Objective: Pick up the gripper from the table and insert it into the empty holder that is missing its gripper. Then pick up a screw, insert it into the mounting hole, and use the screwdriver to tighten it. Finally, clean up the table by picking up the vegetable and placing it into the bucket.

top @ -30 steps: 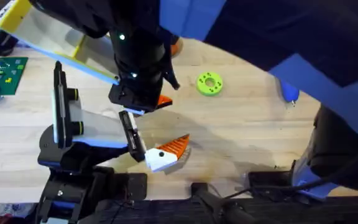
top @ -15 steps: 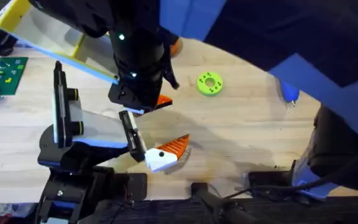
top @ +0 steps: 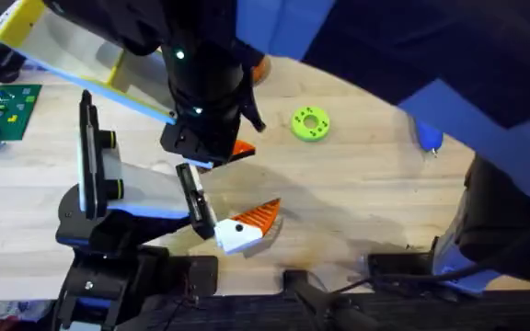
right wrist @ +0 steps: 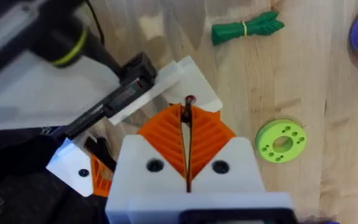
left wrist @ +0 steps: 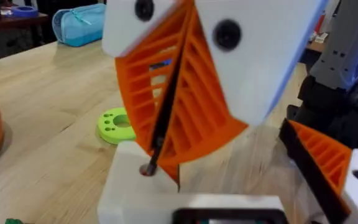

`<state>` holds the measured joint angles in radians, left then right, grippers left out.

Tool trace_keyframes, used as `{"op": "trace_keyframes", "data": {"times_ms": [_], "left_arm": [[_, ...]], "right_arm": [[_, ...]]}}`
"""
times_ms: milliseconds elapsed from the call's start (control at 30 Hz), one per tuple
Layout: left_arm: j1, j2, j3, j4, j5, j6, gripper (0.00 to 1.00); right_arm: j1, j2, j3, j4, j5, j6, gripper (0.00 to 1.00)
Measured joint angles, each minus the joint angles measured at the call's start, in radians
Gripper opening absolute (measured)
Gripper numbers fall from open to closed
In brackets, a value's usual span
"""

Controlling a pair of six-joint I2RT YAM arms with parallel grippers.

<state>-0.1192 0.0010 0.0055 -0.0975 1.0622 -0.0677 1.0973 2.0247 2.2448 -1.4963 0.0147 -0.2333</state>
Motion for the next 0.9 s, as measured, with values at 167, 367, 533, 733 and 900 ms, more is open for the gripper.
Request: {"op": "trace_keyframes", "data": {"times_ms": [167,367,533,733,900], "left_arm": [[0.0,0.0,0.0,0.0,0.0,0.0,0.986],[0.0,0.0,0.0,0.0,0.0,0.0,0.986],[0.0,0.0,0.0,0.0,0.0,0.0,0.986],[0.0,0.001,0.0,-0.001,0.0,-0.012,0.986],[0.0,0.001,0.0,-0.001,0.0,-0.012,0.986]], "right_arm": [[0.0,0.0,0.0,0.0,0.0,0.0,0.009],[0.0,0.002,0.0,-0.008,0.0,0.0,0.009],[0.0,0.03,0.0,-0.008,0.0,0.0,0.009],[-0.001,0.039,0.002,-0.008,0.0,0.0,0.009],[-0.001,0.039,0.002,-0.008,0.0,0.0,0.009]]}}
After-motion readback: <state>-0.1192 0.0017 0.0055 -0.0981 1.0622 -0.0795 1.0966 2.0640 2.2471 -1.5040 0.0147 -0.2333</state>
